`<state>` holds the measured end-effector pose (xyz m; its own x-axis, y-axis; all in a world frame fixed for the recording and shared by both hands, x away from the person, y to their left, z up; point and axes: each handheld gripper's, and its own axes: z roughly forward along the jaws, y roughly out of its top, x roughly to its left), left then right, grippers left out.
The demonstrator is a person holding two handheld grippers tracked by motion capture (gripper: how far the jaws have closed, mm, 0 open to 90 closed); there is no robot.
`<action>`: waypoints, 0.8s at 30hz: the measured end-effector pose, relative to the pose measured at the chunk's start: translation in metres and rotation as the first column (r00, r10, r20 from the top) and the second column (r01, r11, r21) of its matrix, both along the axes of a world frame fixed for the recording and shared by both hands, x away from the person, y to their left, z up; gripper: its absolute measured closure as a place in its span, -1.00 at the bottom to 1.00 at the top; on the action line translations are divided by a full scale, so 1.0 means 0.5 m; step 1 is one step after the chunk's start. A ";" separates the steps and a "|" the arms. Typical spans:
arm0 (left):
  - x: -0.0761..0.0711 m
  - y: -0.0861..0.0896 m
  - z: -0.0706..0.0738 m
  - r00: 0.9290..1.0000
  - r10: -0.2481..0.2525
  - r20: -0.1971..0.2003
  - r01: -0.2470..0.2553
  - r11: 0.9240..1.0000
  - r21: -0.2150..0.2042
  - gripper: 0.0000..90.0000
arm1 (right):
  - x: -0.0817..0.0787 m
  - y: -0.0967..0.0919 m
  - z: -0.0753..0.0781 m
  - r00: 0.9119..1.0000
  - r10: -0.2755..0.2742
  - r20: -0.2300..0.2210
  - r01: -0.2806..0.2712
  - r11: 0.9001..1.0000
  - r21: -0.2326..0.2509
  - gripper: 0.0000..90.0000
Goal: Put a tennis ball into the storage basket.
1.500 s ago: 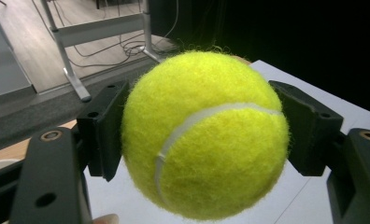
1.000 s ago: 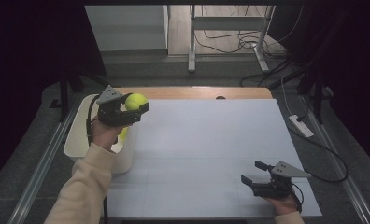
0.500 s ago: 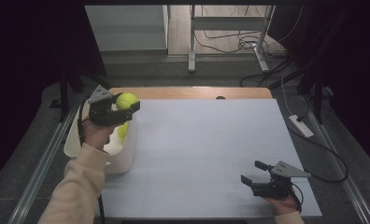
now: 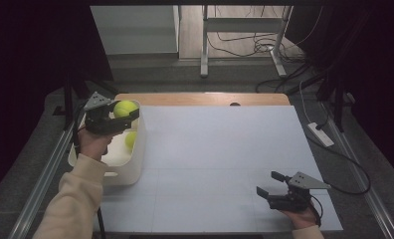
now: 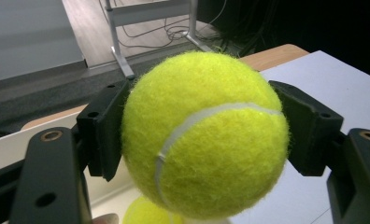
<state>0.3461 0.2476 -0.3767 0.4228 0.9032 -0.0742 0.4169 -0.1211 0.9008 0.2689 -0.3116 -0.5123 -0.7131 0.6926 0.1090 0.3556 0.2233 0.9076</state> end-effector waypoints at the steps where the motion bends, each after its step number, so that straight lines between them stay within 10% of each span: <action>1: 0.000 0.004 0.000 1.000 0.003 -0.004 -0.003 1.000 0.001 -0.41 | 0.000 0.000 0.000 1.000 0.000 0.000 0.000 1.000 0.000 -0.68; 24: -0.001 0.049 -0.017 0.996 0.047 -0.075 -0.045 0.999 0.023 -0.42 | 0.001 0.002 0.000 1.000 0.001 -0.004 -0.001 1.000 -0.001 -0.68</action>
<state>0.3457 0.2723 -0.3854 0.3748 0.9233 -0.0846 0.4888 -0.1192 0.8642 0.2694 -0.3106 -0.5125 -0.7135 0.6918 0.1108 0.3586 0.2248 0.9060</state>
